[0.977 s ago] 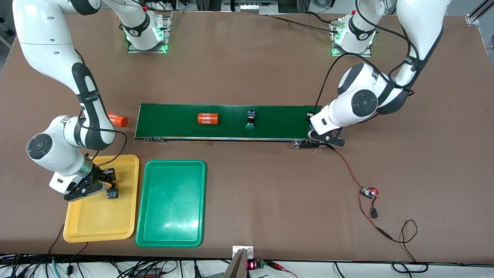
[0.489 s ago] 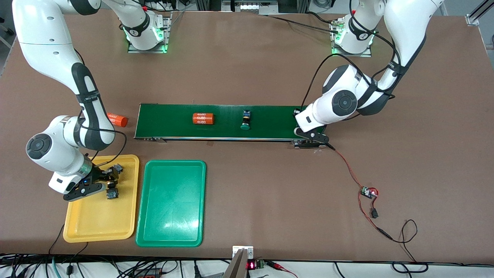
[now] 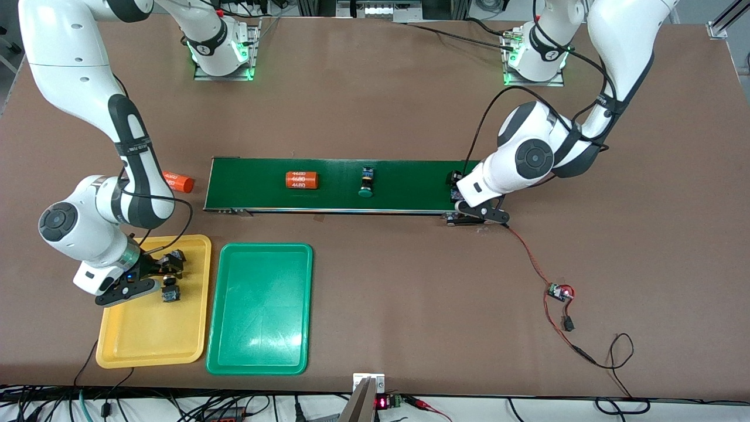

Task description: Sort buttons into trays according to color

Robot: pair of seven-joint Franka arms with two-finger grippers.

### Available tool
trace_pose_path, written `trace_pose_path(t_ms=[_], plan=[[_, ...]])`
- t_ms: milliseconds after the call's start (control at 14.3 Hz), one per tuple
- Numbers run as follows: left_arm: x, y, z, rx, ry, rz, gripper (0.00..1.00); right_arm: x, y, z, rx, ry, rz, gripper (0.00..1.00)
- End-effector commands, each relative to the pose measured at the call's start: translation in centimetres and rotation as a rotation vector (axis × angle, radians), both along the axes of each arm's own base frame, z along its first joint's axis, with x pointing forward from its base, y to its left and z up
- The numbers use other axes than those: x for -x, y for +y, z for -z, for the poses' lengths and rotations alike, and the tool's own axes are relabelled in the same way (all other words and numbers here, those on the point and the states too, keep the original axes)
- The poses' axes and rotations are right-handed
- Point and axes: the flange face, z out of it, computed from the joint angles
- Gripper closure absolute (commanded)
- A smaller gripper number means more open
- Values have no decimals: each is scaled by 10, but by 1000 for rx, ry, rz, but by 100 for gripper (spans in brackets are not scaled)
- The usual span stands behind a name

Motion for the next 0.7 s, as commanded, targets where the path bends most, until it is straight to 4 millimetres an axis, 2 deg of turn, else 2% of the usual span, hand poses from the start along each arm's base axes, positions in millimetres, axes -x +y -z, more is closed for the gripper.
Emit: trace_pose_path(t_ms=[0,70,349,489,628], plan=[[-14,16,-60,-25,-115,-30,0,13,44,-39,-72,62,111,0],[-22,25,-80,-35,-137,-46,0,20,52,-51,-87,100,166,0],[-67,107,-165,-108,-149,-184,0,69,116,-83,-114,204,283,0],[-75,147,-197,-154,-136,-237,0,94,163,-85,-125,240,376,0],[-73,180,-234,-182,-164,-255,0,116,225,-85,-145,274,432,0]])
